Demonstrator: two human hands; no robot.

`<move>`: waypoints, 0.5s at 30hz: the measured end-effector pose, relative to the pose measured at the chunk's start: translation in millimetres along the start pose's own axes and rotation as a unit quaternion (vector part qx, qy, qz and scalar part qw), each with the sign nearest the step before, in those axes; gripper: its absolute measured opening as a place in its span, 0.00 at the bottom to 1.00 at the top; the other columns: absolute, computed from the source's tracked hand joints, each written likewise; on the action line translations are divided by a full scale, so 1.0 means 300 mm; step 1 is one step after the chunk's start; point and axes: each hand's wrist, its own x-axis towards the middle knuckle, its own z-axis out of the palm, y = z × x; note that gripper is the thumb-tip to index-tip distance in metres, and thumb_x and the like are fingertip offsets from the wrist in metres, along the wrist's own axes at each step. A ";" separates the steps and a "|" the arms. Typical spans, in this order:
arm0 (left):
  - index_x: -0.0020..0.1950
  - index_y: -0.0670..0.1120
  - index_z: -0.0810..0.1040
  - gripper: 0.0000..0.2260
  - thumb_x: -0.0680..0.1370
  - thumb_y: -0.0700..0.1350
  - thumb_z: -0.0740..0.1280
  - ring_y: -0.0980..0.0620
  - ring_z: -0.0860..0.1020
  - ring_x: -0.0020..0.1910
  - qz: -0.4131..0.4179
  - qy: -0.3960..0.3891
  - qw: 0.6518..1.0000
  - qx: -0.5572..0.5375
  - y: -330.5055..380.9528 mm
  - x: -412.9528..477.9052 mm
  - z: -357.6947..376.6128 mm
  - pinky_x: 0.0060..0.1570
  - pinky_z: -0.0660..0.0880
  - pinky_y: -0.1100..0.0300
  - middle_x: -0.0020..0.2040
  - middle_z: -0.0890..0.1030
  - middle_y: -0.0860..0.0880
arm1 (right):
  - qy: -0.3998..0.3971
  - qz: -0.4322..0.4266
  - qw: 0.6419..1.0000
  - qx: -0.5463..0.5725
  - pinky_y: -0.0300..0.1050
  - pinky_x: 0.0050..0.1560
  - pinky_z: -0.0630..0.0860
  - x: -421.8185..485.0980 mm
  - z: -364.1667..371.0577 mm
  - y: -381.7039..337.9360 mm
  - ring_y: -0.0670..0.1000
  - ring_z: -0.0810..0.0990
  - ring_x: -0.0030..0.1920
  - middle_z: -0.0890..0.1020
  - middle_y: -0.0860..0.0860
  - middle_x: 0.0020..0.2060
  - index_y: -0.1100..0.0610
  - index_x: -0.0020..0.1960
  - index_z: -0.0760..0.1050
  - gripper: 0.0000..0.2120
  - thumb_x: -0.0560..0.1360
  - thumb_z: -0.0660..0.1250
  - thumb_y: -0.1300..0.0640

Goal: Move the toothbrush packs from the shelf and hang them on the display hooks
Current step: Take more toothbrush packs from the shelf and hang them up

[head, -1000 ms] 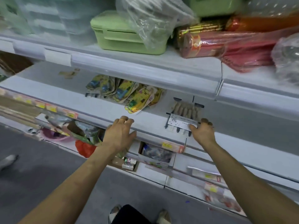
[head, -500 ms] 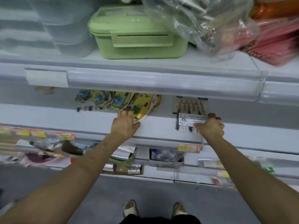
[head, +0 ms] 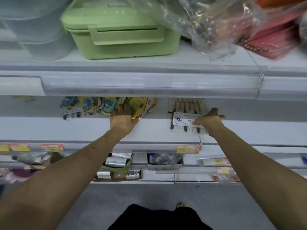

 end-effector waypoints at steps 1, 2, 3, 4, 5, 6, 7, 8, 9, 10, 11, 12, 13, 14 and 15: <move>0.81 0.41 0.59 0.43 0.77 0.63 0.73 0.30 0.70 0.71 0.000 0.003 1.000 -0.002 -0.003 0.007 0.000 0.65 0.74 0.37 0.75 0.68 0.36 | -0.006 -0.001 1.000 0.015 0.58 0.68 0.75 0.002 -0.007 0.007 0.67 0.70 0.70 0.61 0.64 0.72 0.58 0.76 0.57 0.50 0.67 0.86 0.52; 0.82 0.42 0.58 0.45 0.76 0.64 0.73 0.31 0.70 0.71 -0.004 0.002 1.000 -0.004 -0.002 0.011 -0.005 0.65 0.75 0.38 0.75 0.68 0.36 | -0.013 -0.003 0.999 0.037 0.58 0.67 0.77 0.006 -0.010 0.015 0.67 0.71 0.70 0.63 0.64 0.72 0.58 0.75 0.58 0.50 0.65 0.87 0.52; 0.83 0.44 0.57 0.46 0.75 0.65 0.73 0.31 0.71 0.71 -0.010 -0.001 1.000 -0.008 -0.001 0.015 -0.009 0.65 0.75 0.39 0.75 0.68 0.36 | -0.020 -0.009 0.998 0.067 0.58 0.66 0.78 0.011 -0.011 0.025 0.66 0.74 0.69 0.67 0.64 0.71 0.58 0.72 0.61 0.50 0.62 0.88 0.53; 0.83 0.45 0.56 0.47 0.74 0.65 0.74 0.32 0.71 0.71 -0.013 -0.005 1.000 -0.015 0.002 0.017 -0.013 0.65 0.75 0.41 0.75 0.69 0.36 | -0.025 -0.014 0.994 0.106 0.58 0.63 0.80 0.019 -0.009 0.035 0.64 0.77 0.66 0.73 0.63 0.68 0.57 0.68 0.63 0.48 0.59 0.89 0.55; 0.83 0.45 0.56 0.47 0.74 0.64 0.75 0.33 0.72 0.70 -0.010 -0.006 1.000 -0.027 0.008 0.019 -0.017 0.64 0.75 0.42 0.74 0.69 0.35 | -0.030 -0.017 0.988 0.148 0.58 0.60 0.82 0.023 -0.005 0.046 0.63 0.80 0.63 0.77 0.62 0.64 0.58 0.64 0.64 0.45 0.57 0.89 0.58; 0.83 0.45 0.57 0.47 0.74 0.62 0.76 0.34 0.74 0.68 -0.004 -0.008 0.999 -0.049 0.014 0.020 -0.019 0.62 0.76 0.44 0.72 0.71 0.35 | -0.039 -0.019 0.982 0.185 0.58 0.57 0.83 0.021 -0.003 0.053 0.62 0.82 0.60 0.80 0.62 0.61 0.59 0.61 0.65 0.42 0.58 0.89 0.61; 0.82 0.45 0.58 0.46 0.73 0.60 0.77 0.35 0.75 0.67 0.007 -0.010 0.997 -0.081 0.020 0.021 -0.020 0.59 0.77 0.45 0.71 0.72 0.36 | -0.049 -0.019 0.975 0.214 0.58 0.55 0.84 0.015 0.000 0.059 0.62 0.84 0.58 0.82 0.63 0.58 0.61 0.60 0.68 0.38 0.60 0.88 0.64; 0.82 0.45 0.59 0.45 0.73 0.58 0.78 0.36 0.76 0.66 0.014 -0.012 0.993 -0.114 0.029 0.018 -0.023 0.58 0.77 0.46 0.70 0.73 0.37 | -0.061 -0.019 0.971 0.232 0.58 0.54 0.84 -0.006 -0.003 0.062 0.62 0.85 0.56 0.84 0.63 0.56 0.63 0.60 0.70 0.35 0.61 0.86 0.67; 0.81 0.46 0.60 0.43 0.73 0.57 0.78 0.37 0.76 0.67 0.017 -0.014 0.989 -0.146 0.036 0.015 -0.023 0.58 0.77 0.47 0.71 0.74 0.39 | -0.075 -0.021 0.966 0.246 0.56 0.51 0.84 -0.027 -0.005 0.064 0.61 0.85 0.53 0.84 0.63 0.55 0.64 0.60 0.72 0.32 0.63 0.85 0.68; 0.80 0.46 0.62 0.41 0.74 0.56 0.78 0.38 0.76 0.68 0.015 -0.019 0.984 -0.176 0.043 0.009 -0.021 0.60 0.77 0.48 0.71 0.75 0.41 | -0.087 -0.024 0.962 0.259 0.53 0.47 0.82 -0.034 -0.006 0.071 0.59 0.85 0.49 0.85 0.62 0.54 0.64 0.60 0.73 0.30 0.64 0.84 0.69; 0.79 0.46 0.63 0.38 0.76 0.56 0.77 0.38 0.76 0.68 0.007 -0.029 0.978 -0.209 0.049 0.002 -0.018 0.61 0.77 0.49 0.72 0.75 0.42 | -0.099 -0.027 0.956 0.274 0.51 0.43 0.80 -0.037 -0.006 0.078 0.58 0.84 0.46 0.85 0.61 0.52 0.65 0.60 0.74 0.27 0.65 0.83 0.70; 0.77 0.46 0.66 0.34 0.77 0.55 0.77 0.39 0.76 0.66 -0.003 -0.042 0.969 -0.245 0.057 -0.008 -0.014 0.61 0.77 0.49 0.70 0.77 0.43 | -0.114 -0.032 0.949 0.293 0.50 0.43 0.80 -0.038 -0.010 0.086 0.57 0.84 0.45 0.86 0.60 0.51 0.65 0.60 0.76 0.25 0.66 0.82 0.70; 0.75 0.45 0.68 0.30 0.78 0.53 0.76 0.40 0.77 0.63 -0.010 -0.055 0.958 -0.280 0.066 -0.017 -0.010 0.58 0.78 0.51 0.68 0.78 0.44 | -0.134 -0.036 0.938 0.318 0.53 0.47 0.80 -0.037 -0.012 0.096 0.58 0.86 0.47 0.87 0.59 0.51 0.66 0.60 0.77 0.24 0.68 0.81 0.71; 0.73 0.45 0.70 0.26 0.79 0.52 0.75 0.42 0.77 0.61 -0.016 -0.067 0.948 -0.311 0.076 -0.029 -0.008 0.53 0.77 0.54 0.65 0.79 0.45 | -0.152 -0.033 0.924 0.349 0.55 0.53 0.82 -0.034 -0.014 0.107 0.60 0.88 0.50 0.88 0.60 0.51 0.68 0.62 0.78 0.23 0.69 0.80 0.70; 0.71 0.45 0.71 0.23 0.80 0.50 0.74 0.43 0.77 0.59 -0.019 -0.076 0.940 -0.333 0.086 -0.038 -0.007 0.47 0.75 0.57 0.62 0.79 0.46 | -0.167 -0.027 0.910 0.378 0.62 0.59 0.82 -0.035 -0.014 0.118 0.61 0.88 0.53 0.88 0.60 0.52 0.68 0.64 0.78 0.23 0.71 0.79 0.69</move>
